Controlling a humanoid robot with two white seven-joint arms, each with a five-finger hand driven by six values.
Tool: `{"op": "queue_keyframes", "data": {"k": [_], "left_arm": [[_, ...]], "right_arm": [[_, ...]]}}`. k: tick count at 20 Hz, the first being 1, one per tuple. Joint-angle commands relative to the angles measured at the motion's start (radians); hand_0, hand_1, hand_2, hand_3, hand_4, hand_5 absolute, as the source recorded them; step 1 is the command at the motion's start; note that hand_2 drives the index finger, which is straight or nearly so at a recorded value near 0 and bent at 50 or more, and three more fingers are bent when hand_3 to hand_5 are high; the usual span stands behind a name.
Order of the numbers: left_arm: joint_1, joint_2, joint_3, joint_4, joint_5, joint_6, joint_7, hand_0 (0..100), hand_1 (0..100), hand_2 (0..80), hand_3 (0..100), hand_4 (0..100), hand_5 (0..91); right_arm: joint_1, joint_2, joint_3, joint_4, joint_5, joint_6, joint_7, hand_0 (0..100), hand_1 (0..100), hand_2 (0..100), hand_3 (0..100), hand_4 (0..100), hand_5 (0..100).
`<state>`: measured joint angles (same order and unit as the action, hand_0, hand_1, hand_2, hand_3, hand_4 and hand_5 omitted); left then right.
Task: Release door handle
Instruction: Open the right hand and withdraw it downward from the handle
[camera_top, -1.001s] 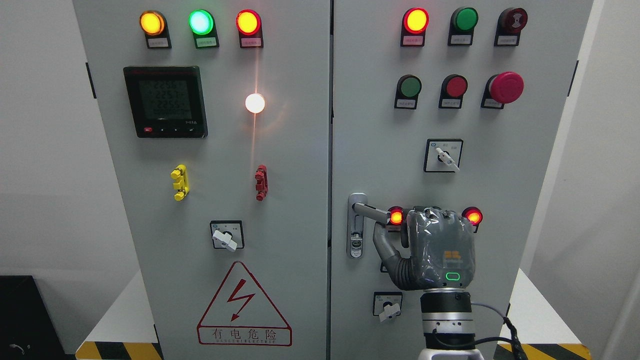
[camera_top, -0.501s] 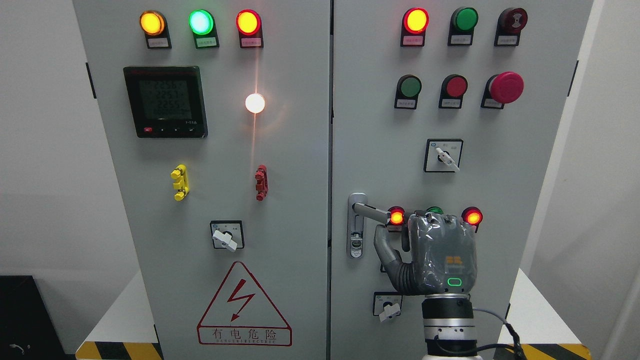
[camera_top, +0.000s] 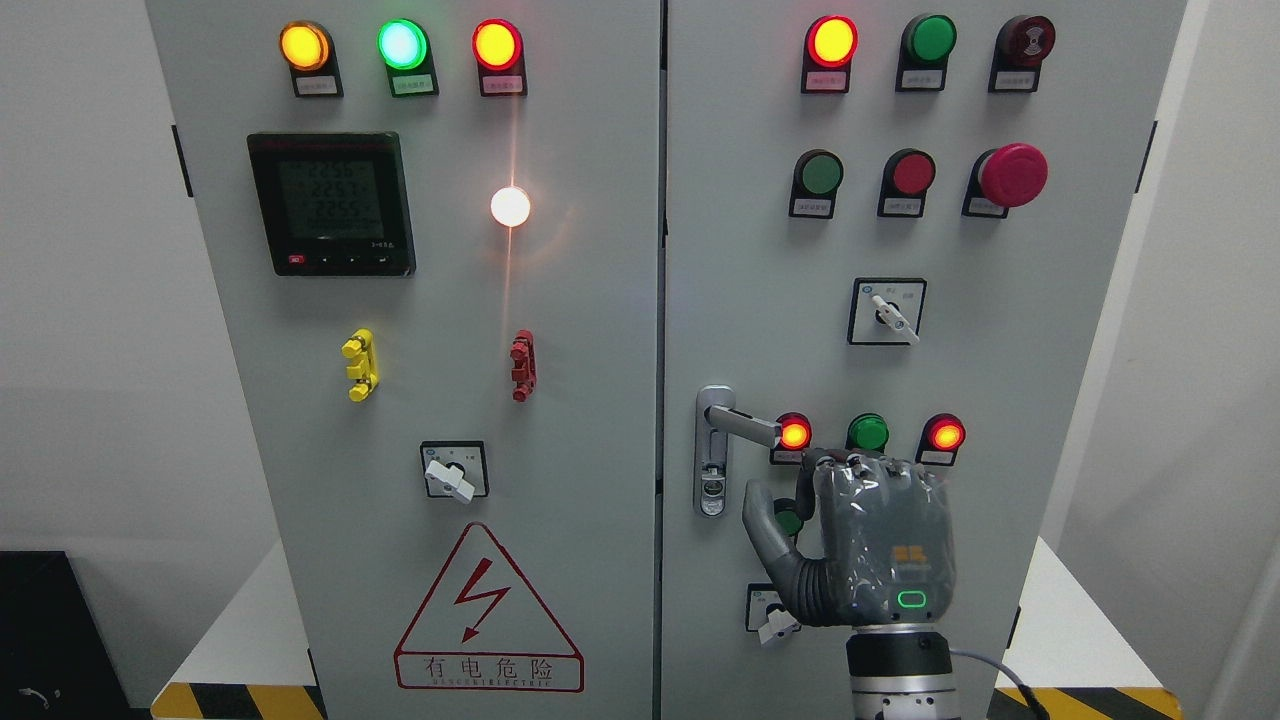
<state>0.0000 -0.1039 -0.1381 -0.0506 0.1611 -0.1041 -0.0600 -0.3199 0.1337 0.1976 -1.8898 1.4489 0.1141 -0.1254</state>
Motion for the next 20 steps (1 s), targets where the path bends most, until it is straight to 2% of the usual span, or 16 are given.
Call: {"op": "queue_keyframes", "data": {"k": [1,2,5,8,10,12,13,16,20], "left_arm": [[0.009,0.000,0.000,0.000,0.000,0.000,0.000,12,56,0.0,0,0,0.0],[0.009,0.000,0.000,0.001,0.000,0.000,0.000,12,56,0.0,0,0,0.0],[0.009,0.001,0.000,0.000,0.000,0.000,0.000,12,56,0.0,0,0,0.0],[0.009,0.000,0.000,0.000,0.000,0.000,0.000,12,56,0.0,0,0,0.0],[0.009,0.001,0.000,0.000,0.000,0.000,0.000,12,56,0.0,0,0,0.0],[0.009,0.000,0.000,0.000,0.000,0.000,0.000,12,56,0.0,0,0,0.0],[0.009,0.000,0.000,0.000,0.000,0.000,0.000,12,56,0.0,0,0,0.0],[0.009,0.000,0.000,0.000,0.000,0.000,0.000,12,56,0.0,0,0,0.0],[0.009,0.000,0.000,0.000,0.000,0.000,0.000,12,56,0.0,0,0,0.0]], "right_arm": [[0.088,-0.002,-0.006,-0.109,-0.002,-0.040,-0.010,50,32,58,84,80,77],[0.103,-0.002,-0.009,-0.123,-0.002,-0.051,-0.014,50,32,54,81,78,73],[0.140,0.000,-0.023,-0.153,-0.005,-0.083,-0.025,49,31,49,77,75,68],[0.165,-0.005,-0.058,-0.164,-0.041,-0.125,-0.037,49,30,43,69,69,57],[0.168,-0.005,-0.099,-0.164,-0.054,-0.169,-0.039,49,28,37,56,59,46],[0.176,-0.002,-0.145,-0.164,-0.070,-0.223,-0.039,49,28,34,52,54,43],[0.177,-0.002,-0.168,-0.164,-0.087,-0.250,-0.039,48,27,31,47,47,38],[0.188,-0.002,-0.223,-0.163,-0.134,-0.329,-0.039,46,25,27,39,40,32],[0.194,-0.002,-0.263,-0.163,-0.169,-0.384,-0.037,44,24,19,28,30,22]]}}
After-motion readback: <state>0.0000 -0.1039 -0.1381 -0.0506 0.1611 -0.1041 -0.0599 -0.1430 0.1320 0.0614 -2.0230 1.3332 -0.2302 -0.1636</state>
